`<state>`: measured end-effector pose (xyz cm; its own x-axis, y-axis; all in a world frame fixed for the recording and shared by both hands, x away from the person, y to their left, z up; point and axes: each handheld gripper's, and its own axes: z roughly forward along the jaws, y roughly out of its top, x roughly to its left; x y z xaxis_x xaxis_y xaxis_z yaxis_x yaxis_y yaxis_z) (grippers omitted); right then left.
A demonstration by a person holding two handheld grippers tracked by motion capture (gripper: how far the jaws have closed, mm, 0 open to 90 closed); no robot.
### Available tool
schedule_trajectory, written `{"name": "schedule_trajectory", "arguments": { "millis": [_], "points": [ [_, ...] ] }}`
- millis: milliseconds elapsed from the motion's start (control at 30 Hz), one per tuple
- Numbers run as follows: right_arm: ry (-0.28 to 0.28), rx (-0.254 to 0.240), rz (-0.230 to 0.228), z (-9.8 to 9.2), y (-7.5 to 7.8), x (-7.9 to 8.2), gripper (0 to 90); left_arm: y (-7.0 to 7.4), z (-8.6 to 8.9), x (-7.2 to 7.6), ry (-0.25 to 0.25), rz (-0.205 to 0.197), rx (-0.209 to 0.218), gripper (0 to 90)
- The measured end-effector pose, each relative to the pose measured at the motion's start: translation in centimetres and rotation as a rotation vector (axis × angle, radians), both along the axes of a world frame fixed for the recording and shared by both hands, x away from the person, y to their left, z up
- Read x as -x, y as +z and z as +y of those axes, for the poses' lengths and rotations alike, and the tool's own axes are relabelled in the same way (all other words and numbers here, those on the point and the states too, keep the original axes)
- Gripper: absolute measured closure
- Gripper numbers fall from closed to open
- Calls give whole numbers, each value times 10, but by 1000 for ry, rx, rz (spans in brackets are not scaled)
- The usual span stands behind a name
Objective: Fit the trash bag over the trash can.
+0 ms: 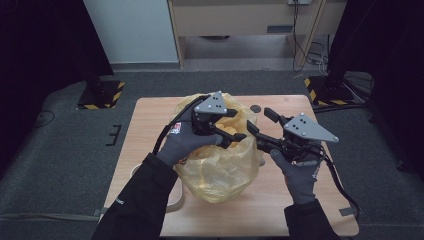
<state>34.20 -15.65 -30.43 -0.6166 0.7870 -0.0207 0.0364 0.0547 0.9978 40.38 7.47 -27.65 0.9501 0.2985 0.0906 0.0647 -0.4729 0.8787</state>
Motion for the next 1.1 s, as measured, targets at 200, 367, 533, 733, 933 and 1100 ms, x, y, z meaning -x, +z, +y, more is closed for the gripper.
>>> {"name": "schedule_trajectory", "arguments": {
  "millis": [200,367,533,733,933,1100],
  "points": [
    [-10,22,9,0,-4,0,353,5,8,-3,-6,15,108,230],
    [-12,16,16,1,-5,0,353,10,13,-2,-6,4,180,229],
    [-18,10,7,-1,-4,0,351,16,16,0,-21,0,283,223],
    [-38,-35,-24,-8,2,4,347,24,22,3,-9,-33,366,221],
    [-91,-58,-29,-23,1,5,339,36,38,7,55,-76,464,221],
    [-146,-57,-15,-37,-5,5,324,43,55,14,159,-153,513,222]
  ]
}}
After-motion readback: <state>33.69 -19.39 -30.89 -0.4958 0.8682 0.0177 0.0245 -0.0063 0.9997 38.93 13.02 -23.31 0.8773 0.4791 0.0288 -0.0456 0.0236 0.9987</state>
